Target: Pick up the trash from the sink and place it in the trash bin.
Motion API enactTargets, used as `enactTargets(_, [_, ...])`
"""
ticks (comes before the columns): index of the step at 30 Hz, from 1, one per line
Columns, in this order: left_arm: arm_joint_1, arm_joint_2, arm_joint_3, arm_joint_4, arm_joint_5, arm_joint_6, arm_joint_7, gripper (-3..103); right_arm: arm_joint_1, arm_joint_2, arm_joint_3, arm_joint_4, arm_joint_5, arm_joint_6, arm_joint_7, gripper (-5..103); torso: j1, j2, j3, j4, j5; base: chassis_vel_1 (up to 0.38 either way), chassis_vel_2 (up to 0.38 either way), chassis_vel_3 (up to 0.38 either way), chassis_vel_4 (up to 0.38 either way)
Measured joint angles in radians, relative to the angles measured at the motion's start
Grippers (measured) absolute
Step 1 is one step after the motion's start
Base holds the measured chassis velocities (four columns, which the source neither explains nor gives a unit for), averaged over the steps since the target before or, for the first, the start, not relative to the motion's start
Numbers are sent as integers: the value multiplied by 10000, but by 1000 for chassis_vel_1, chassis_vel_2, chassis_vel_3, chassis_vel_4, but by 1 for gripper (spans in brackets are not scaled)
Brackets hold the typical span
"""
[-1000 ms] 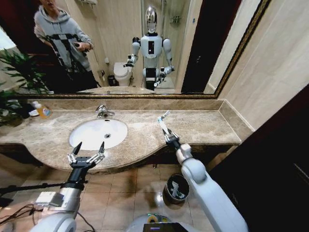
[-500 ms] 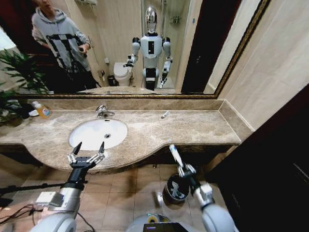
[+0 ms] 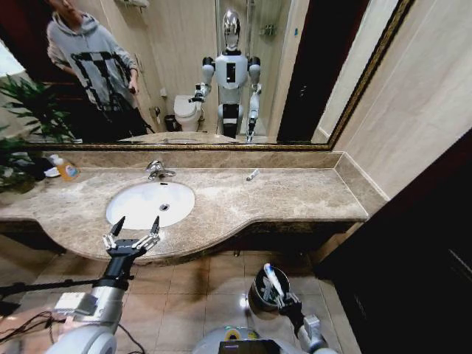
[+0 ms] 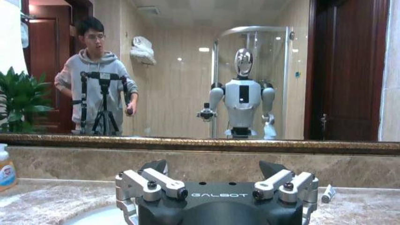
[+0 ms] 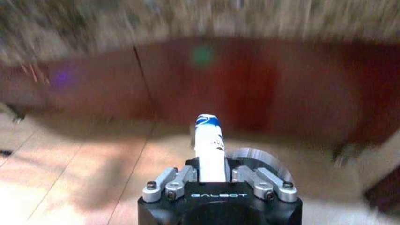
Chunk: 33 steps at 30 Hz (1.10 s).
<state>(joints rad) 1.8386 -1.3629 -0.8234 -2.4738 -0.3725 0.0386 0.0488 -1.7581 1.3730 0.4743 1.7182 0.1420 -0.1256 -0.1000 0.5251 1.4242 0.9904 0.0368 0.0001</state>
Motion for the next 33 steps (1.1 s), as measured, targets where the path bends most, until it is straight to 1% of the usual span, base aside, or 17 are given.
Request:
enactTargets(2, [0,0,0,-1,0,0,0,100,542,-37,-129,-656,350,-588,-70,24,0,0,0,0,-1,0,0,0,0])
enactTargets(3, [0,0,0,-1,0,0,0,100,542,-37,-129,-656,350,-588,-70,24,0,0,0,0,-1,0,0,0,0])
enactTargets(5, [0,0,0,0,0,0,0,100,1422,6,-272,-1707,325,-865,-81,24,1,-1,0,2,-1,0,0,0,0])
enactTargets(7, [0,0,-1,0,0,0,0,100,1644,8,-314,-1983,280,-917,-91,24,1,-1,1,2,0,0,0,0,0])
enactTargets(8, [0,0,0,0,0,0,1,100,1844,15,-349,-2227,215,-935,-106,24,2,-1,1,0,-1,0,0,0,0])
enactTargets(9, [0,0,-1,0,1,0,-1,100,2306,57,-407,-2871,-32,-936,-133,24,2,-2,1,2,-1,0,0,0,0])
enactTargets(10, [0,0,-1,0,1,0,-1,100,2306,57,-407,-2871,-32,-936,-133,24,2,-2,1,2,-1,0,0,0,0])
enactTargets(11, [0,0,0,0,0,0,1,100,2560,96,-426,-3245,-167,-937,-142,24,2,-2,1,1,0,0,0,0,0])
enactTargets(13, [0,0,0,0,0,0,-1,100,3155,201,-433,-4134,-561,-935,-152,24,1,-2,1,1,1,0,0,0,0])
enactTargets(15, [0,0,0,0,0,0,1,100,3276,215,-435,-4315,-613,-947,-172,24,2,-1,1,1,0,0,0,0,0])
enactTargets(17, [0,0,0,0,0,0,0,100,3764,236,-464,-4984,-671,-1125,-218,24,2,-1,1,1,-2,0,0,0,0])
enactTargets(18, [0,0,0,0,0,0,0,100,3764,236,-464,-4984,-671,-1125,-218,24,2,-1,1,1,-2,0,0,0,0])
enactTargets(22, [0,0,0,0,0,0,0,100,4515,248,-530,-6051,-812,-1169,-261,24,1,-1,1,1,-2,0,0,0,0])
enactTargets(25, [0,-1,0,0,0,0,0,100,5255,420,-450,-7164,-1293,-1055,-281,24,2,-2,1,1,0,0,0,0,0])
enactTargets(26, [0,-1,0,0,0,0,0,100,5255,420,-450,-7164,-1293,-1055,-281,24,2,-2,1,1,0,0,0,0,0])
enactTargets(29, [0,0,0,0,0,0,0,100,5902,592,-384,-8085,-1702,-832,-300,24,1,-2,1,1,-1,0,0,0,0])
enactTargets(33, [0,0,0,0,0,0,0,100,6347,707,-315,-8686,-1768,-729,-316,24,0,-2,0,1,-1,0,0,0,0])
